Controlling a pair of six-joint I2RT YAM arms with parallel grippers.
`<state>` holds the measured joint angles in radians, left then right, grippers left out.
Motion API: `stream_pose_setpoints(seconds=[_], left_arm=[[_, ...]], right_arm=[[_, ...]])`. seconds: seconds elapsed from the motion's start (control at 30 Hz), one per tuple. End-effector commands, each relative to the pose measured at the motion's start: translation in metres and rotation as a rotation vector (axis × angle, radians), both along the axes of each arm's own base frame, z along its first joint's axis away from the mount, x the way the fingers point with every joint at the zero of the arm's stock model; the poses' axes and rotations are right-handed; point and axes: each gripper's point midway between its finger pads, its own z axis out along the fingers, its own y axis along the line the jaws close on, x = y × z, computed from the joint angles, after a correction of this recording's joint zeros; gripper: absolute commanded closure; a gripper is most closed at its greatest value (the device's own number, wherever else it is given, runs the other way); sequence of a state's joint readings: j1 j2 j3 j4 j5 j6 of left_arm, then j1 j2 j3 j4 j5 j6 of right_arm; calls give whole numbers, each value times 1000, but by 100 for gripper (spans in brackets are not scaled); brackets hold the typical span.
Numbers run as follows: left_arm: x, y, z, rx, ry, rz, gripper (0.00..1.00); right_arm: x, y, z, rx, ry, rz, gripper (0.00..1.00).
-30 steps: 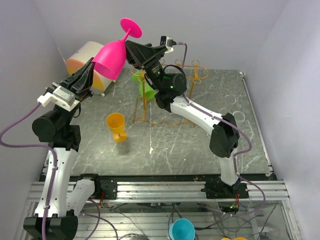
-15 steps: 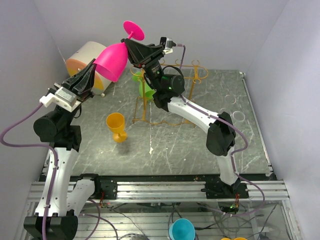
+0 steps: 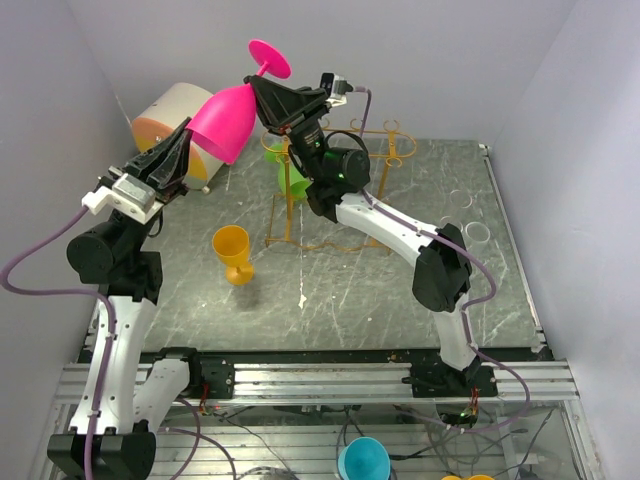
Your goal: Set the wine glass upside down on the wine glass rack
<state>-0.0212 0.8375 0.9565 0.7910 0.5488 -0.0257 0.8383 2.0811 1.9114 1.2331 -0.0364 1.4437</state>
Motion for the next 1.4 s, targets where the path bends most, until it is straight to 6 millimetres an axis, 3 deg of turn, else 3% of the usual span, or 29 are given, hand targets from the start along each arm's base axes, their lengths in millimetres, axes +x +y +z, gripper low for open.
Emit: stream_pose_setpoints(seconds=[0.0, 0.03, 0.2, 0.3, 0.4, 0.53, 0.67, 0.8, 0.97, 1.1, 1.27, 1.37], left_arm=[[9, 13, 3, -8, 33, 91, 78], [13, 17, 3, -15, 63, 115, 74], [30, 32, -16, 40, 337, 232, 58], [27, 40, -29, 54, 437, 280, 44], [15, 42, -37, 84, 506, 298, 23], [0, 38, -44, 93, 623, 267, 7], [1, 44, -69, 113, 744, 299, 4], [13, 62, -108, 121, 900, 397, 5], [22, 56, -147, 172, 1064, 362, 6], [24, 53, -167, 155, 1111, 339, 6], [23, 55, -175, 146, 1119, 332, 8], [24, 57, -174, 137, 1120, 332, 9]], right_arm=[[-9, -8, 21, -11, -18, -47, 100], [-2, -2, 17, -54, 1, -67, 100], [-5, -13, 52, -223, -25, -253, 100], [-2, -28, 66, -317, -64, -395, 100], [4, -48, 74, -397, -76, -521, 100], [11, -89, 85, -481, -84, -702, 100], [24, -147, 93, -576, -90, -930, 100], [34, -214, 90, -675, -86, -1164, 100], [52, -298, 78, -811, 1, -1432, 100], [83, -354, 55, -903, 88, -1550, 100], [141, -412, 1, -990, 101, -1509, 100], [173, -428, -40, -1073, 51, -1467, 100]])
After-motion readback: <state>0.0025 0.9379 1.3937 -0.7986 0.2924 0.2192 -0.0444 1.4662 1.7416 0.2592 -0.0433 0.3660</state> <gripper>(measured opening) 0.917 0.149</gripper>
